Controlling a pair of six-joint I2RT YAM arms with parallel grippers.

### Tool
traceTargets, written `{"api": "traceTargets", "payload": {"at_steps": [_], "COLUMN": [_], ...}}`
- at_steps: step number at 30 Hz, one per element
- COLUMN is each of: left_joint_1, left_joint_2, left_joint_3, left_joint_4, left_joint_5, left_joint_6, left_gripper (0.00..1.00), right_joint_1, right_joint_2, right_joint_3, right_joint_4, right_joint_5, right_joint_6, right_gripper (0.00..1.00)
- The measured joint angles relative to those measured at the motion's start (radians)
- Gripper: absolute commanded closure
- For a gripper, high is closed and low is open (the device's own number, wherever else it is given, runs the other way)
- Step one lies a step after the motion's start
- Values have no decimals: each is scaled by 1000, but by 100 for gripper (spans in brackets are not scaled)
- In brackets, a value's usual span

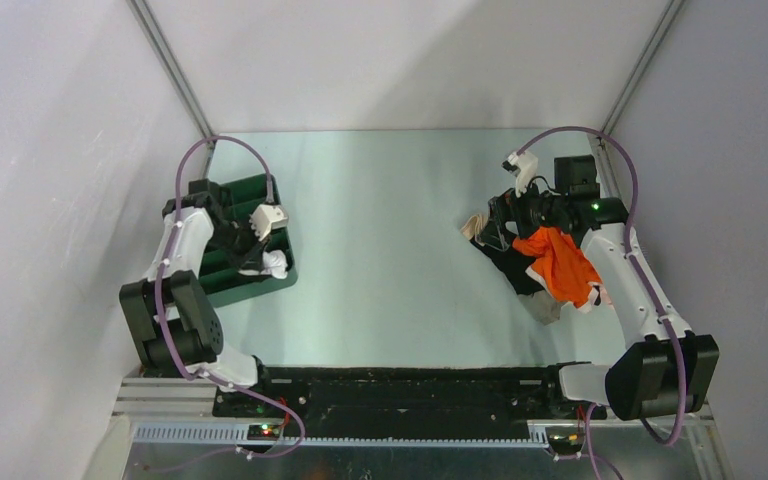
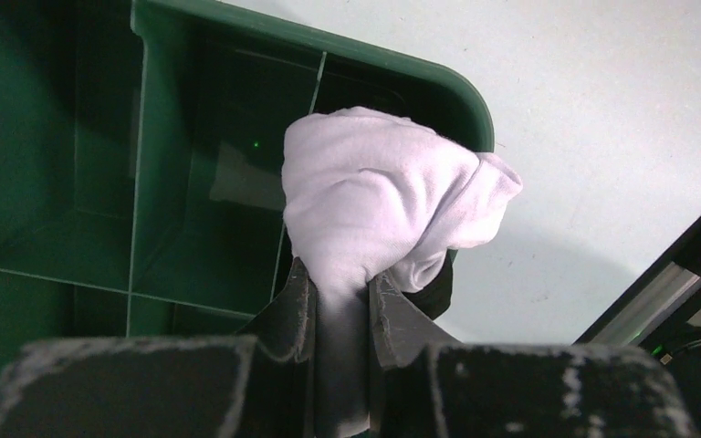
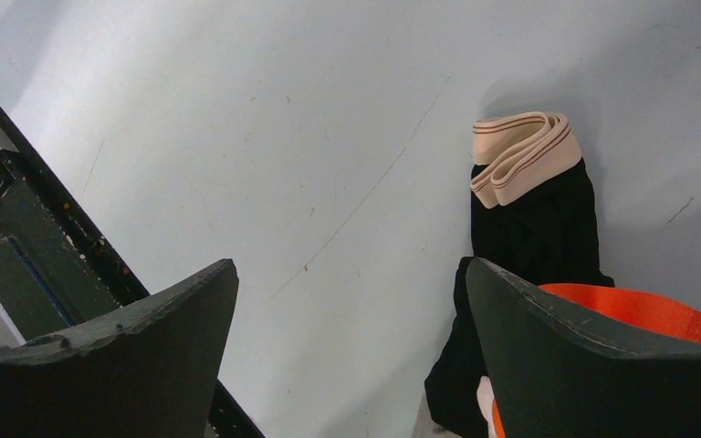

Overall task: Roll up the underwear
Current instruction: Place the underwear in the storage box.

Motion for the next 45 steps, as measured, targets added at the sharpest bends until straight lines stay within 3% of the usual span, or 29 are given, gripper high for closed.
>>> {"api": "traceTargets", "payload": {"at_steps": [11,17,24,28,31,35,45], "left_joint_1": [-23,-25,-25,-26,-27,-27,-27], "left_joint_2": [29,94,132,79,27,-5,-1], "left_joint_3": [-112,-133,-124,-95,-61,13,26], "left_joint_4": [135,195,207,166,113,48,-13], "left_joint_5": [39,45,38,33,33,26,-90], "left_joint_6": [-54,-92,-100,-104,-105,-105,-138], "left_gripper": [99,91,56,33,25,26,48], "right_joint_1": [0,0,0,0,0,-1,-2], "right_joint_2": [11,16,22,22,22,22,23], "right_joint_3": [-11,-11,-13,-13,-13,-13,-13], "right_joint_4": [0,0,0,0,0,-1,-1], "right_joint_5": [-1,-1,-1,0,2,5,3], "right_joint_6": [12,20,22,22,21,18,18], "right_gripper": [1,1,1,1,1,1,0]}}
